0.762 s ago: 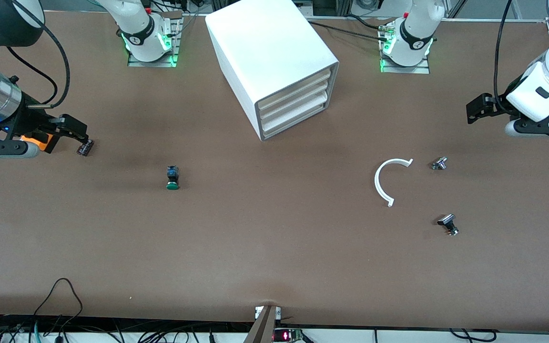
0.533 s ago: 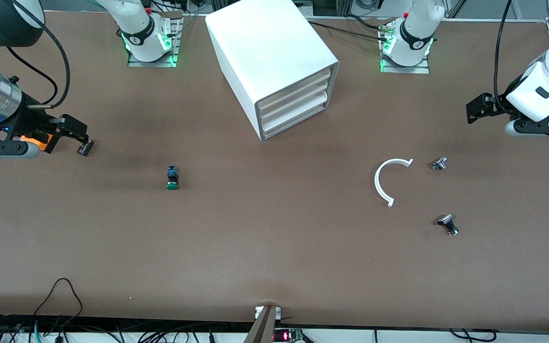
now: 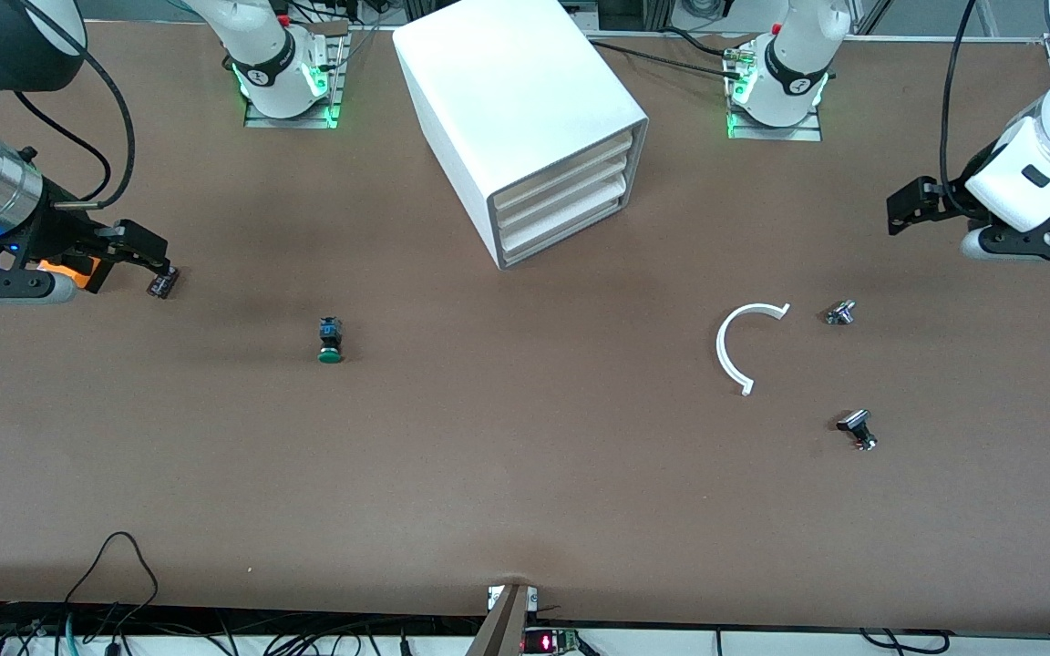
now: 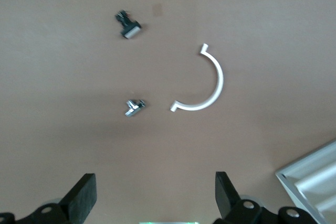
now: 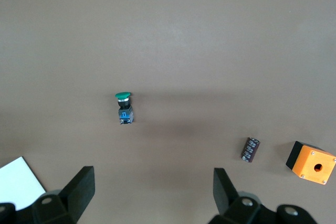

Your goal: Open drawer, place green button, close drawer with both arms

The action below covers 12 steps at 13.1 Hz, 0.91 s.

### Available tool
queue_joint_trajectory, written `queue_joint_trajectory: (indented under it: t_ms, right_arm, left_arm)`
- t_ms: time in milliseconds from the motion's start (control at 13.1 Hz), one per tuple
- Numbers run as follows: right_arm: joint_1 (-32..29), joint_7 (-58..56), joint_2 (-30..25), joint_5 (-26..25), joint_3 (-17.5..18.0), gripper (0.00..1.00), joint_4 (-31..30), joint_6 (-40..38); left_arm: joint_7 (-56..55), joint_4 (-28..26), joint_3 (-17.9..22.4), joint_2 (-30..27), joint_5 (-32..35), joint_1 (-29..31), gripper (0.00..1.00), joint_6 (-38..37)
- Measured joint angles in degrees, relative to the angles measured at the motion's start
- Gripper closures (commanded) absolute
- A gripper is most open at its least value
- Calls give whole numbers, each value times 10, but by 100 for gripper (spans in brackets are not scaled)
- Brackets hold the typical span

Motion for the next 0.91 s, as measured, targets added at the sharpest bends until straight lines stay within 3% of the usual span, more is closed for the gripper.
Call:
queue_joint_trajectory:
  t_ms: [229,381,610,762,914]
  right_arm:
    - [1,-1,0,0,1,1,-2,0]
    - [8,-1,3,0,4,1,-11,-13]
    - [18,18,5,0,31,0,-35,-24]
    - [28,58,5,0,46,1,-42,-26]
    - [42,74,8,0,50,1,-49,-17]
  left_arm:
    - [0,0,-1,2,-33,0,1,-46]
    - [0,-1,-1,7,-95,-1,1,-108]
    - [0,-12,-20,17,-156,-3,1,-192]
    - [6,-57,-36,23,-210,-6,1,-144]
    - [52,-125,-48,32,-287,-13,1,-47]
